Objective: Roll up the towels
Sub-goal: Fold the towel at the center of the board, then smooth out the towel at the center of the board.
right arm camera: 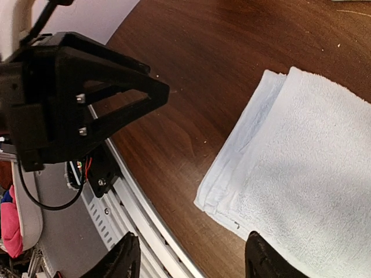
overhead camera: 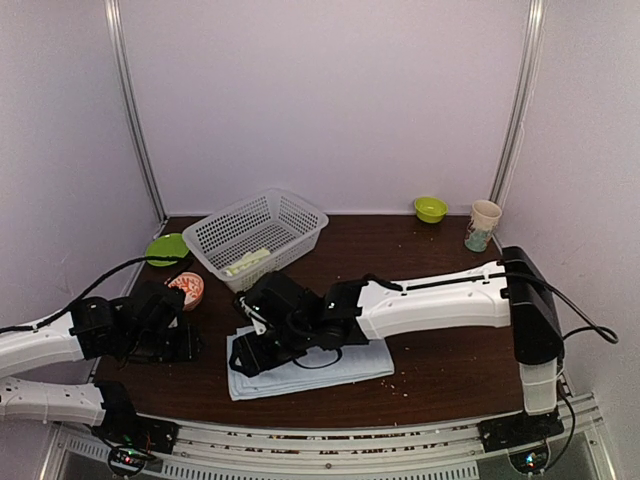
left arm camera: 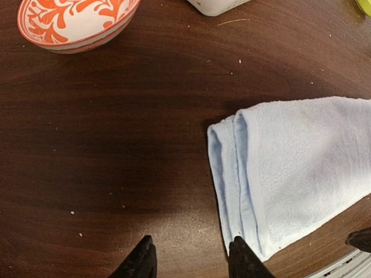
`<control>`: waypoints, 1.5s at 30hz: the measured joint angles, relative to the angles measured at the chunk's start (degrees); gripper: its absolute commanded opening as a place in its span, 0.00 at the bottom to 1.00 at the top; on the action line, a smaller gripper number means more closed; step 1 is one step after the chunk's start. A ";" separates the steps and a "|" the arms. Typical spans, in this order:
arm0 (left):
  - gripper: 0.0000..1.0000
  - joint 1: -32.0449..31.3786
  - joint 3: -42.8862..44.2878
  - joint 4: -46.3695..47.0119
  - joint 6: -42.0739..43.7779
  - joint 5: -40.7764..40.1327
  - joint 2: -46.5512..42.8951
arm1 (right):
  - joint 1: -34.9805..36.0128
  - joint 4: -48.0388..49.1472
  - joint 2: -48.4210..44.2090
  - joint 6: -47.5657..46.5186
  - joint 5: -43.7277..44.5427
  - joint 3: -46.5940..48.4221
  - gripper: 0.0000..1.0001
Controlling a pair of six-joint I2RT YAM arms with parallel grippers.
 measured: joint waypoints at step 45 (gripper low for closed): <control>0.34 -0.13 4.87 21.03 -4.52 13.94 33.27 | -15.32 8.76 -35.06 2.62 6.62 -43.74 0.53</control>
